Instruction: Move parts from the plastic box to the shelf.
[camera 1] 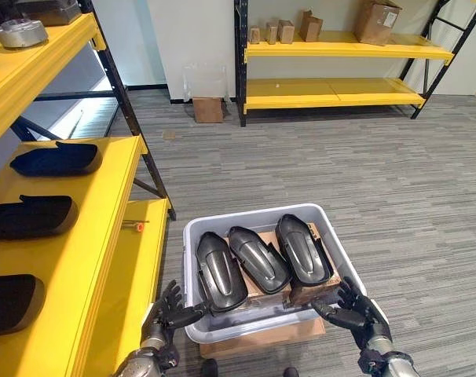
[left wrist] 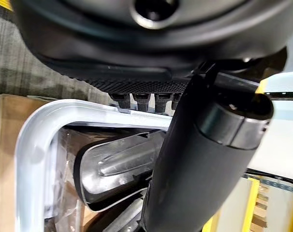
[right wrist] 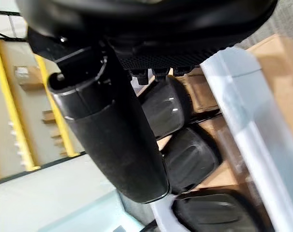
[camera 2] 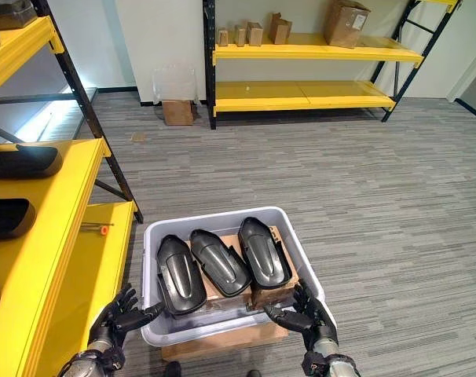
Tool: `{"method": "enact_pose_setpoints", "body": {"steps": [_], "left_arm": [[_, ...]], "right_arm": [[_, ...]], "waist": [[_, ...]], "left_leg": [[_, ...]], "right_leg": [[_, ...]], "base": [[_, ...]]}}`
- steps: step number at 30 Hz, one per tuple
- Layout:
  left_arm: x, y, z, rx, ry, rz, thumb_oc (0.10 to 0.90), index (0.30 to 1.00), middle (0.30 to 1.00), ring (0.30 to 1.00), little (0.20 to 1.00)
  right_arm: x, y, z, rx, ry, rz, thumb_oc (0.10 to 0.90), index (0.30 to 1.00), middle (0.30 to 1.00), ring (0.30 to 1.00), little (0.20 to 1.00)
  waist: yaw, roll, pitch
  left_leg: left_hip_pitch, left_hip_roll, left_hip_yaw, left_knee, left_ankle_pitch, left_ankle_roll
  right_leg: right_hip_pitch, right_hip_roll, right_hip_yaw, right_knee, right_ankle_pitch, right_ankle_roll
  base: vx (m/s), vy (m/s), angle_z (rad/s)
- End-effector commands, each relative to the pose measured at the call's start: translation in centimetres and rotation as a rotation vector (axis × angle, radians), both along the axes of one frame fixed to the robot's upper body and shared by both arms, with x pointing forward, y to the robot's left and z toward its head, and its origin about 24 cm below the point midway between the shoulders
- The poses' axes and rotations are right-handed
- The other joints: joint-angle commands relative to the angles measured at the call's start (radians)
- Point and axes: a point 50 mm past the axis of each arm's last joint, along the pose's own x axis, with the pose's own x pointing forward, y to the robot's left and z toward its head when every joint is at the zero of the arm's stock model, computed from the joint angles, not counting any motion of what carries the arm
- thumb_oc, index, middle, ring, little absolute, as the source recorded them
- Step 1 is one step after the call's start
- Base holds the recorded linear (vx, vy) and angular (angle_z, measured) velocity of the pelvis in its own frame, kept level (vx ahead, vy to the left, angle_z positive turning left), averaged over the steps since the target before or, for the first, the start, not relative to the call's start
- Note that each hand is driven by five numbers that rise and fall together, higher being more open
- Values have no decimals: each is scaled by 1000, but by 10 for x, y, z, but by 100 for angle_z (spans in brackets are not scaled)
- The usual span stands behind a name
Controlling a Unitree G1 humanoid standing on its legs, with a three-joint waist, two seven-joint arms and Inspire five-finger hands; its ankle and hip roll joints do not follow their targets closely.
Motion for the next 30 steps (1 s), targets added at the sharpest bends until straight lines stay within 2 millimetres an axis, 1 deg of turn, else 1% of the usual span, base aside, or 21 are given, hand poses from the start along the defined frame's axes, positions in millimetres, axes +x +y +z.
{"method": "enact_pose_setpoints", "body": {"steps": [1,2,4,7,8,9,11,12,13,14,15,17,19,20,23,24,26,27,28,29,30], "left_arm": [[36,9,55,62,-314,-13,900,1000,1000,1000,1000],[37,8,61,57,-341,-12,900,1000,1000,1000,1000],[38,8,63,58,-355,-14,900,1000,1000,1000,1000],[43,6,77,65,-420,-23,900,1000,1000,1000,1000],[43,5,77,65,-420,-23,900,1000,1000,1000,1000],[46,4,85,71,-456,-36,900,1000,1000,1000,1000],[47,4,88,75,-470,-38,900,1000,1000,1000,1000],[48,2,94,80,-495,-46,900,1000,1000,1000,1000],[48,2,94,80,-495,-46,900,1000,1000,1000,1000],[51,-1,97,81,-510,-60,900,1000,1000,1000,1000],[51,-1,97,81,-510,-60,900,1000,1000,1000,1000],[59,-5,100,92,-525,-88,900,1000,1000,1000,1000],[62,-8,101,90,-530,-99,900,1000,1000,1000,1000],[69,-13,106,106,-552,-134,900,1000,1000,1000,1000],[73,-18,109,107,-566,-159,900,1000,1000,1000,1000],[78,-24,113,104,-585,-180,900,1000,1000,1000,1000],[80,-27,115,100,-595,-192,900,1000,1000,1000,1000],[82,-31,118,90,-612,-196,900,1000,1000,1000,1000],[83,-31,118,90,-612,-196,900,1000,1000,1000,1000],[84,-33,120,88,-618,-202,900,1000,1000,1000,1000],[85,-35,124,86,-636,-204,900,1000,1000,1000,1000]], "right_arm": [[29,-13,72,-39,-405,-27,900,1000,1000,1000,1000],[31,-14,83,-48,-455,-27,900,1000,1000,1000,1000],[32,-15,89,-52,-478,-28,900,1000,1000,1000,1000],[38,-17,115,-100,-590,-45,900,1000,1000,1000,1000],[38,-17,115,-100,-590,-45,900,1000,1000,1000,1000],[40,-16,126,-122,-640,-44,900,1000,1000,1000,1000],[40,-17,130,-131,-654,-47,900,1000,1000,1000,1000],[41,-18,141,-161,-698,-54,900,1000,1000,1000,1000],[41,-18,141,-161,-698,-54,900,1000,1000,1000,1000],[42,-20,149,-201,-728,-71,900,1000,1000,1000,1000],[42,-20,149,-201,-728,-71,900,1000,1000,1000,1000],[49,-25,158,-271,-752,-90,900,1000,1000,1000,1000],[51,-26,157,-285,-748,-94,900,1000,1000,1000,1000],[56,-29,164,-356,-760,-87,900,1000,1000,1000,1000],[61,-32,169,-409,-763,-80,900,1000,1000,1000,1000],[66,-34,174,-470,-771,-73,900,1000,1000,1000,1000],[68,-34,180,-507,-784,-63,900,1000,1000,1000,1000],[72,-36,189,-591,-803,-49,900,1000,1000,1000,1000],[72,-36,190,-592,-803,-49,900,1000,1000,1000,1000],[75,-36,195,-637,-813,-34,900,1000,1000,1000,1000],[76,-34,206,-704,-847,-5,900,1000,1000,1000,1000]], "waist": [[-1,15,34],[-3,14,37],[-4,15,38],[-7,16,44],[-7,16,45],[-7,17,47],[-8,18,48],[-8,18,49],[-8,18,49],[-9,19,52],[-9,19,52],[-8,20,57],[-8,21,60],[-6,20,65],[-3,20,73],[1,19,85],[3,20,95],[6,22,119],[6,22,120],[7,24,133],[9,28,158]], "left_leg": [[50,-32,-5,-5,-68,56],[50,-31,-5,-5,-67,56],[50,-30,-5,-5,-67,56],[52,-28,-5,-5,-66,58],[52,-28,-5,-5,-66,58],[52,-26,-7,-5,-65,58],[51,-25,-7,-5,-65,57],[49,-25,-7,-5,-66,57],[48,-25,-7,-5,-66,57],[46,-24,-8,-5,-65,57],[46,-24,-9,-5,-65,57],[42,-22,-9,-5,-64,56],[42,-22,-9,-5,-64,55],[38,-20,-8,-5,-65,53],[31,-17,-8,-5,-64,50],[17,-13,-9,-5,-60,46],[12,-11,-9,-5,-57,45],[0,-7,-10,-5,-51,41],[0,-7,-11,-5,-51,41],[-5,-5,-11,-5,-48,40],[-17,-2,-12,-5,-41,37]], "right_leg": [[-31,19,-32,28,97,-84],[-32,20,-33,28,96,-84],[-32,21,-33,28,96,-84],[-35,22,-31,27,94,-84],[-35,22,-31,27,94,-84],[-35,22,-31,26,94,-84],[-35,22,-32,25,95,-84],[-34,23,-32,22,95,-84],[-34,23,-32,22,95,-84],[-34,22,-33,20,96,-83],[-34,22,-33,20,96,-83],[-36,22,-32,19,97,-83],[-37,22,-32,19,97,-83],[-38,21,-35,14,97,-84],[-42,19,-40,11,97,-83],[-50,16,-46,7,97,-82],[-53,16,-48,7,98,-82],[-60,14,-53,3,97,-82],[-60,14,-53,3,97,-82],[-62,13,-55,0,97,-82],[-70,11,-57,-2,97,-81]], "base": [[0,0,0],[0,0,0],[0,0,0],[0,0,0],[0,0,0],[0,0,0],[0,0,0],[0,0,0],[0,0,0],[0,0,0],[0,0,0],[0,0,0],[0,0,0],[0,0,0],[-9,-27,8],[0,0,0],[-41,-31,4],[-50,-32,6],[-50,-35,8],[-60,-24,10],[-76,-31,11]]}}
